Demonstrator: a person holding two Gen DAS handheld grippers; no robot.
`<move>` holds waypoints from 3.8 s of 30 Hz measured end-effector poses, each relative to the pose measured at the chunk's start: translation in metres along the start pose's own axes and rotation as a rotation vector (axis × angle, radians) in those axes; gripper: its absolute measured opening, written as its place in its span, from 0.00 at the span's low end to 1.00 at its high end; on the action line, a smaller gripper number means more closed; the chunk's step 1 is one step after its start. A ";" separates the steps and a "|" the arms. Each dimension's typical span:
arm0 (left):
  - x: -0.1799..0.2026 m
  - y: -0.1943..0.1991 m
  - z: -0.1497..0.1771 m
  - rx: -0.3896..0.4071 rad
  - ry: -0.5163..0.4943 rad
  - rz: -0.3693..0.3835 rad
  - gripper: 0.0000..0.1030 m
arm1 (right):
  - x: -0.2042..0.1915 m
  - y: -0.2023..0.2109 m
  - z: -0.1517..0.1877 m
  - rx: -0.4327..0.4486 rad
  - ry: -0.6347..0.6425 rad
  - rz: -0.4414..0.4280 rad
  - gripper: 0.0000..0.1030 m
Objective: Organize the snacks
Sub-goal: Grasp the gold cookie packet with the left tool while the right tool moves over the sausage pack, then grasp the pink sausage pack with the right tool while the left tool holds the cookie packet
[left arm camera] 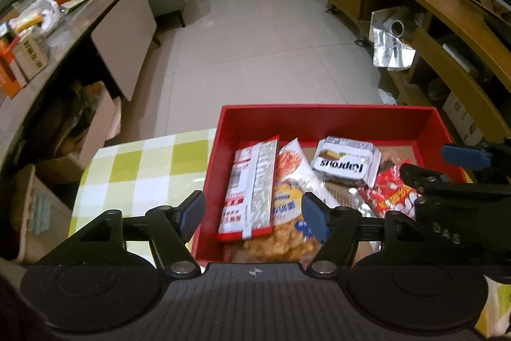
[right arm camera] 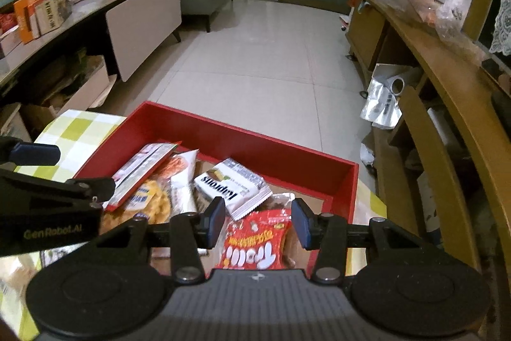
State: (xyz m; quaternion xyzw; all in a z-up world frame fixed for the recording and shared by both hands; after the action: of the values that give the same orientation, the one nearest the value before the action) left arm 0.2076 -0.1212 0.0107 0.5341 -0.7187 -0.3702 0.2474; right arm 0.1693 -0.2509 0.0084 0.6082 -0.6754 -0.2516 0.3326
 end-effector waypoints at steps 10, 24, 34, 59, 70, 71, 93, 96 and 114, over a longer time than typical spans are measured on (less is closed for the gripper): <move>-0.014 0.022 0.034 -0.024 -0.041 -0.028 0.71 | -0.029 0.030 0.026 -0.048 0.099 0.000 0.53; -0.048 0.028 0.074 -0.113 -0.056 -0.044 0.71 | -0.059 0.033 0.073 -0.166 0.138 -0.057 0.54; -0.040 0.023 0.092 -0.187 -0.073 0.008 0.71 | -0.060 0.023 0.096 -0.253 0.145 -0.077 0.54; 0.008 -0.033 0.129 -0.359 -0.129 0.060 0.72 | -0.036 0.015 0.114 -0.317 0.127 -0.068 0.59; -0.002 -0.021 0.133 -0.367 -0.121 0.058 0.45 | -0.046 0.007 0.114 -0.332 0.130 -0.114 0.61; -0.005 -0.019 0.131 -0.362 -0.116 0.058 0.45 | -0.047 0.006 0.113 -0.331 0.131 -0.116 0.62; -0.021 -0.017 0.122 -0.395 -0.060 0.090 0.46 | -0.081 -0.018 0.112 -0.375 0.152 -0.272 0.87; -0.021 -0.017 0.121 -0.397 -0.060 0.093 0.46 | -0.085 -0.021 0.114 -0.377 0.187 -0.234 0.87; -0.016 -0.009 0.121 -0.363 -0.072 0.089 0.46 | -0.056 0.005 0.112 -0.310 0.098 -0.195 0.75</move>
State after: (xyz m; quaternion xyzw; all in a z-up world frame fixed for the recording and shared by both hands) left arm 0.1271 -0.0751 -0.0689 0.4347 -0.6714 -0.5015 0.3299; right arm 0.0843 -0.2020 -0.0689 0.6238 -0.5494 -0.3537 0.4288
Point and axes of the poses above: each gripper's, at about its wrist camera, not at the fingertips, and y roughly against the way its jaws point, x to its right, z to its underside, the point moved 3 cm from there along -y, roughly the way its jaws point, and after that the axes turned 10 degrees about y, right-handed, at the moved point
